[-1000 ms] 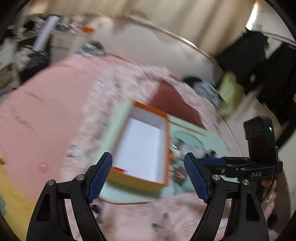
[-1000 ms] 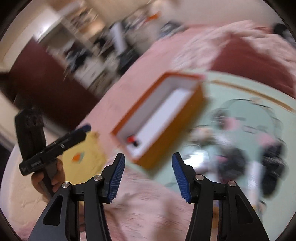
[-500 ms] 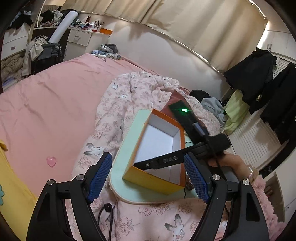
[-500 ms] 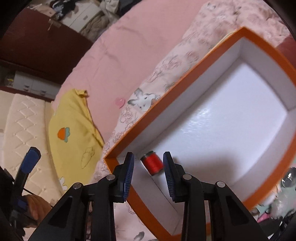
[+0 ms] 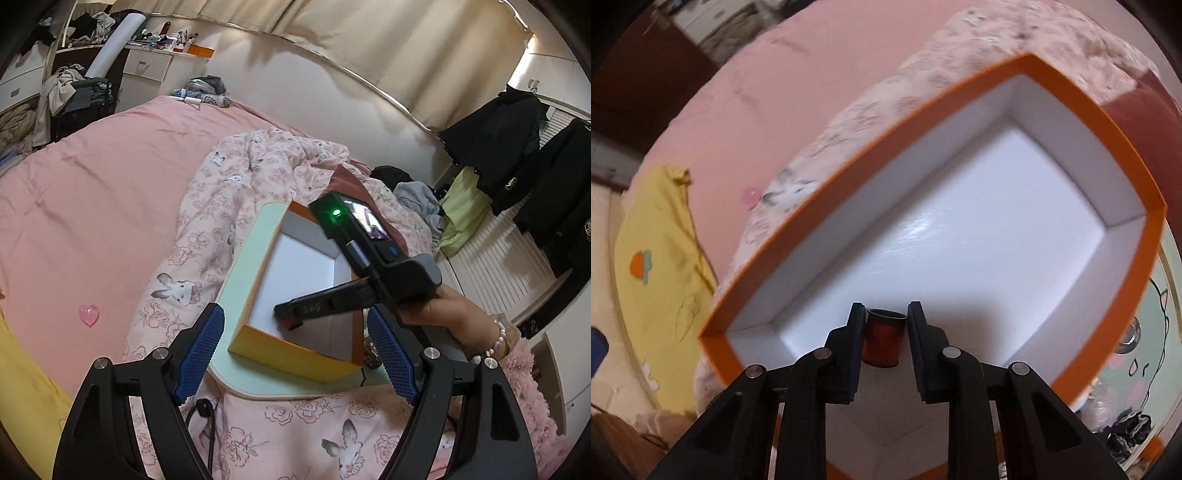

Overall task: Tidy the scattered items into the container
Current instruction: 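Reach into the box and grasp the red thread spool with the right tool, then lift the red spool out and release it on the desk with the right tool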

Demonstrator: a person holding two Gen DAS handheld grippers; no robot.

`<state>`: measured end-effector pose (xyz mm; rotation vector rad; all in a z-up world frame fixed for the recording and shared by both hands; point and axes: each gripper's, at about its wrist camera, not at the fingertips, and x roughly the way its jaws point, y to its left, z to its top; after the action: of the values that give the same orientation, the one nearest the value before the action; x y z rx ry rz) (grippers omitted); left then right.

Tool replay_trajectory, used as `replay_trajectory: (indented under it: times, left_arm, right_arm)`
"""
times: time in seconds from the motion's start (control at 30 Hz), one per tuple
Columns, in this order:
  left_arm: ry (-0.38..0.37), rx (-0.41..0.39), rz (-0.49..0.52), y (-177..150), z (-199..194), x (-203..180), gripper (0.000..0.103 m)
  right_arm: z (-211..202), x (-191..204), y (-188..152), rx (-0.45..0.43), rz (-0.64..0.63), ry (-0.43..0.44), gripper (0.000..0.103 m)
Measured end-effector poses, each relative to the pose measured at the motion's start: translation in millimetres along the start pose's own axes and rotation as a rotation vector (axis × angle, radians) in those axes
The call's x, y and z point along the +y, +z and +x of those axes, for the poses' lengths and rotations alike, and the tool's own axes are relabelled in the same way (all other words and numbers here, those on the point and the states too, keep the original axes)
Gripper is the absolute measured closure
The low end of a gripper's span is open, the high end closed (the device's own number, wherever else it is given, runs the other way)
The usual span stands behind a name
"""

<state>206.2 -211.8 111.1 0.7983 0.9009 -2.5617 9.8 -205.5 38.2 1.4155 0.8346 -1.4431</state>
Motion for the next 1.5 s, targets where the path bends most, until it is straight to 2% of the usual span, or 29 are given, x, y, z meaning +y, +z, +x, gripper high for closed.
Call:
replay_trajectory:
  times: [0.2, 0.27, 0.33, 0.4, 0.47, 0.57, 0.7, 0.77, 0.8, 0.9, 0.97, 1.03, 1.07, 1.13, 1.2, 1.27, 1.33, 1.4, 1.5]
  left_arm:
    - [0.001, 0.008, -0.003, 0, 2, 0, 0.023]
    - [-0.003, 0.012, 0.002, -1, 3, -1, 0.023]
    - [-0.005, 0.017, 0.002, -1, 3, -1, 0.023]
    - [0.001, 0.035, 0.004, -2, 8, -3, 0.023]
    - [0.004, 0.068, 0.016, -3, 19, -11, 0.023]
    - [-0.049, 0.13, 0.038, -6, 42, -38, 0.023]
    - [-0.203, 0.238, 0.125, -13, 80, -98, 0.023]
    - [-0.264, 0.306, 0.11, -15, 104, -121, 0.023]
    - [-0.273, 0.336, 0.086, -17, 117, -128, 0.023]
    - [-0.238, 0.391, 0.037, -23, 150, -141, 0.023]
    - [-0.166, 0.353, 0.047, -25, 158, -146, 0.023]
    - [-0.144, 0.325, 0.046, -27, 156, -146, 0.023]
    - [-0.159, 0.327, 0.036, -26, 154, -145, 0.023]
    - [-0.172, 0.329, 0.03, -25, 149, -143, 0.023]
    - [-0.16, 0.304, 0.046, -23, 139, -143, 0.023]
    - [-0.156, 0.266, 0.087, -24, 125, -148, 0.023]
    - [-0.165, 0.247, 0.132, -29, 116, -155, 0.023]
    - [-0.187, 0.248, 0.181, -37, 108, -164, 0.023]
    - [-0.236, 0.262, 0.226, -56, 104, -170, 0.023]
  right_arm:
    - [-5, -14, 2, -0.041, 0.042, 0.063, 0.082]
    - [-20, -15, 2, -0.083, 0.053, 0.111, 0.082]
    - [-50, -25, -11, -0.159, 0.063, 0.168, 0.082]
    - [-83, -40, -35, -0.239, 0.079, 0.192, 0.082]
    - [-107, -58, -62, -0.296, 0.101, 0.176, 0.082]
    - [-127, -96, -114, -0.364, 0.18, 0.127, 0.082]
    - [-124, -151, -178, -0.393, 0.324, 0.052, 0.081]
    - [-117, -174, -201, -0.39, 0.37, 0.063, 0.081]
    - [-112, -182, -211, -0.395, 0.391, 0.082, 0.081]
    - [-109, -197, -230, -0.413, 0.427, 0.096, 0.081]
    - [-106, -202, -235, -0.429, 0.44, 0.102, 0.081]
    - [-108, -210, -238, -0.468, 0.452, 0.146, 0.077]
    - [-110, -212, -241, -0.496, 0.462, 0.174, 0.072]
    - [-118, -219, -250, -0.577, 0.503, 0.223, 0.045]
    - [-127, -222, -260, -0.666, 0.527, 0.257, 0.039]
    - [-136, -224, -271, -0.723, 0.541, 0.268, 0.039]
    - [-144, -220, -282, -0.763, 0.551, 0.224, 0.039]
    - [-147, -207, -294, -0.795, 0.54, 0.137, 0.039]
    - [-133, -184, -307, -0.802, 0.51, 0.036, 0.039]
